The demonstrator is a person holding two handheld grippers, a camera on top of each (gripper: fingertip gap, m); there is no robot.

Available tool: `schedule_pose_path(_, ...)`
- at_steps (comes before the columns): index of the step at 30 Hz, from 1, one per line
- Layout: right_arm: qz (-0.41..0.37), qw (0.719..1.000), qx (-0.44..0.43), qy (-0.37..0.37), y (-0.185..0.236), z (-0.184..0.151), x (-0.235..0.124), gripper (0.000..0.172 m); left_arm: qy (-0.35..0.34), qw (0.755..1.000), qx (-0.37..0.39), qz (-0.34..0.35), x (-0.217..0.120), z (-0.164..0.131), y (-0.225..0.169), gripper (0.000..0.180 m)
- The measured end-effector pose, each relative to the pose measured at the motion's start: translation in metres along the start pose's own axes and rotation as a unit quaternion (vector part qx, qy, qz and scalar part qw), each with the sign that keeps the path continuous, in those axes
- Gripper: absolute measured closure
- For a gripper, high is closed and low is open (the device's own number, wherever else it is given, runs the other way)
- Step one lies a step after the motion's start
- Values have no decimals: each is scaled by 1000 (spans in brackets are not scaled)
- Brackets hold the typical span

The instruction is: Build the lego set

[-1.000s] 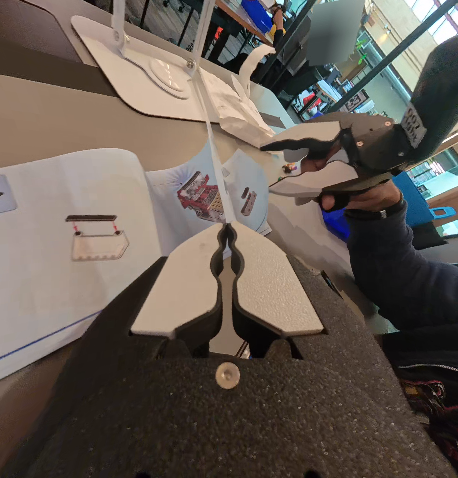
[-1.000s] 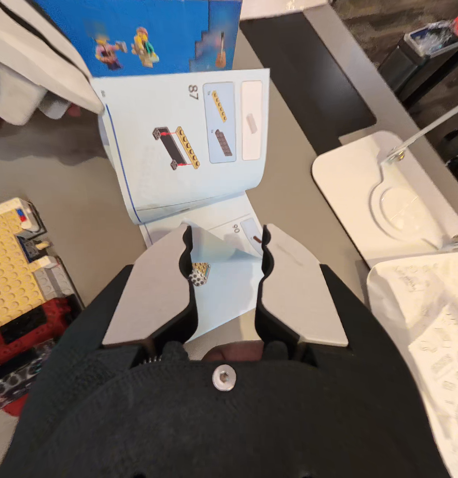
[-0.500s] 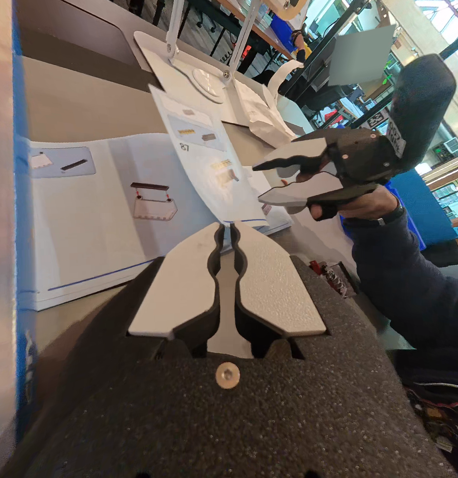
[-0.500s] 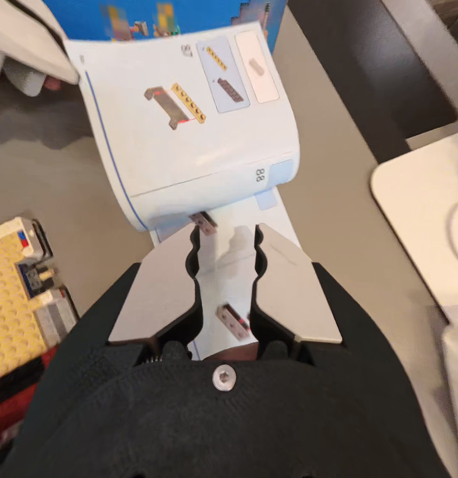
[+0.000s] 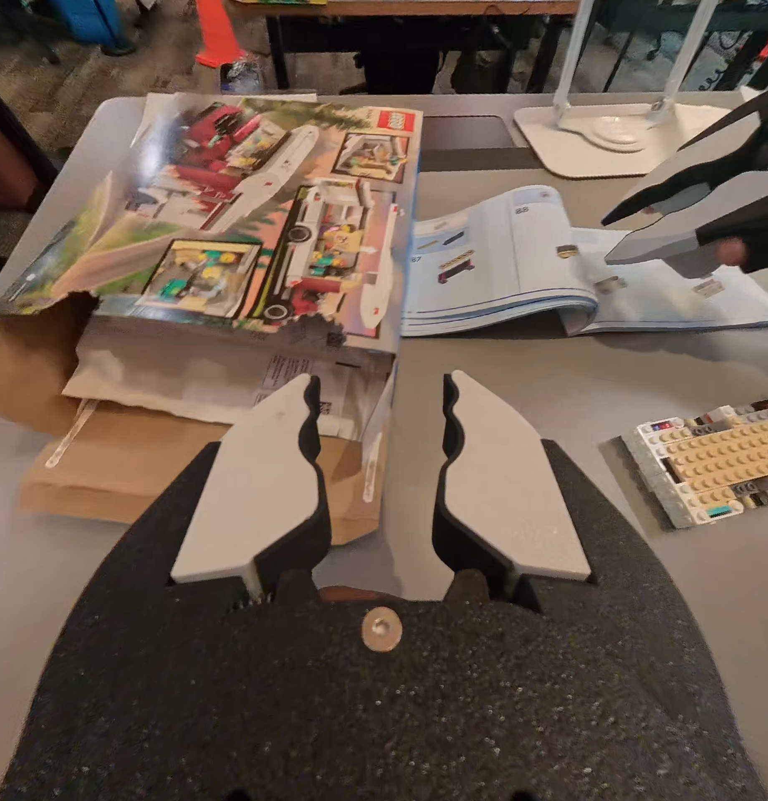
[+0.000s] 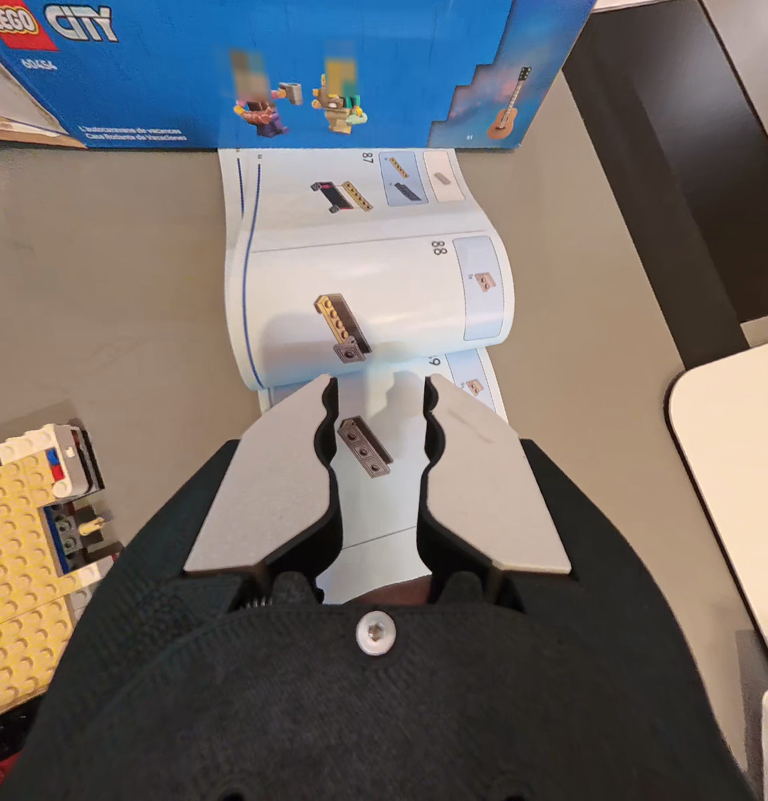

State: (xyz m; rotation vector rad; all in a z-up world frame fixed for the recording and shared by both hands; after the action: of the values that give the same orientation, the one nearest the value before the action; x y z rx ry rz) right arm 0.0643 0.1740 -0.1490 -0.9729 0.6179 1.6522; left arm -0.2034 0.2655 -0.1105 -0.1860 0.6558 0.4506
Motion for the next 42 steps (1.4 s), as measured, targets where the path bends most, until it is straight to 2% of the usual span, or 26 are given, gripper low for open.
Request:
schedule_pose_path(4,-5,1000,-7,8,0,10,8,134,37,998,-10,-45,19,-10,6,129)
schedule_pose_path(8,-4,1000,-9,12,1,21,13,134,56,993,-25,-106,47,-8,3,137)
schedule_pose_path(11,-2,1000,-13,16,3,26,15,134,44,987,-42,-149,60,-3,3,168)
schedule_pose_path(12,-2,1000,-14,17,3,28,16,134,37,983,-51,-172,61,-1,2,172)
schedule_pose_path(14,-1,1000,-18,21,3,30,18,134,20,981,-73,-177,62,3,6,174)
schedule_pose_path(18,4,999,-26,29,5,34,22,134,4,986,-71,-148,58,5,12,175)
schedule_pose_path(24,8,999,-30,27,7,36,22,134,14,979,-92,-182,63,0,9,170)
schedule_pose_path(28,-3,1000,-26,5,10,31,6,132,-8,982,-81,-172,52,0,9,154)
schedule_pose_path(30,-8,1000,-23,-7,12,23,-8,132,-33,986,-64,-153,42,-2,9,147)
schedule_pose_path(35,-1,999,3,-31,26,-18,-46,130,-126,987,-2,-101,6,-7,2,148)
schedule_pose_path(38,0,999,26,-39,39,-55,-63,130,-163,974,33,-157,-6,-11,-19,149)
schedule_pose_path(42,-20,998,46,-49,48,-106,-75,130,-153,951,72,-259,-1,-7,-57,147)
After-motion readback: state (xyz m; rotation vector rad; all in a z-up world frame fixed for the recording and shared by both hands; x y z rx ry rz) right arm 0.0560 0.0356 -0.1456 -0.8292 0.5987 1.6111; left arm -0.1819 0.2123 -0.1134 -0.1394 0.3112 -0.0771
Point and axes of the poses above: each gripper's, where its closed fingertips meet, x out along the fingers, z out of its top, y = z × x across the jaws, the point moved 5 cm from there along -x, back along the fingers, and after that the axes turned 10 degrees about y, right-handed, at the moved point
